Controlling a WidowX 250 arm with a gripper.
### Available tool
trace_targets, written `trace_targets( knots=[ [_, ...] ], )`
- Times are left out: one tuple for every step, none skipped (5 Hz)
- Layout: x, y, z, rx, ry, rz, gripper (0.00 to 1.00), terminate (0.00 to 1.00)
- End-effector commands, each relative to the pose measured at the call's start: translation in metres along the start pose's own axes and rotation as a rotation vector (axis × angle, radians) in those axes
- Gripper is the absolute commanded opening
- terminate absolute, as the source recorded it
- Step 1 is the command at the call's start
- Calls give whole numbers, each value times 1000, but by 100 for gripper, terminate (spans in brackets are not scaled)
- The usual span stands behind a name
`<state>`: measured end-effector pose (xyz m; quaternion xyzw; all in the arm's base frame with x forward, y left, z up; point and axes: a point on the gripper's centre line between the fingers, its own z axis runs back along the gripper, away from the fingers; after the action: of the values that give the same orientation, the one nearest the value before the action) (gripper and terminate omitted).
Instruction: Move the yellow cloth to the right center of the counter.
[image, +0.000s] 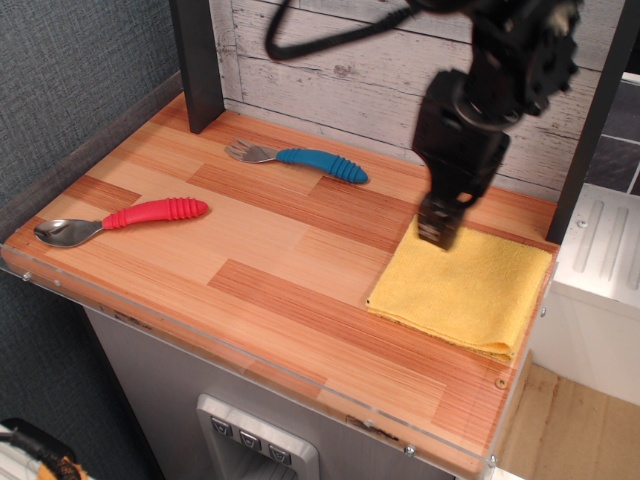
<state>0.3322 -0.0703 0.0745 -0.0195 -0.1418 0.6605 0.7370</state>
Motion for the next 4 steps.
trace_targets(
  knots=[
    [35,31,43,56,10,-316,100,0],
    [48,53,61,55,-23,-349,100,0],
    [64,73,72,41,-42,-286,100,0],
    [82,83,72,59,-40,-203,100,0]
  ],
)
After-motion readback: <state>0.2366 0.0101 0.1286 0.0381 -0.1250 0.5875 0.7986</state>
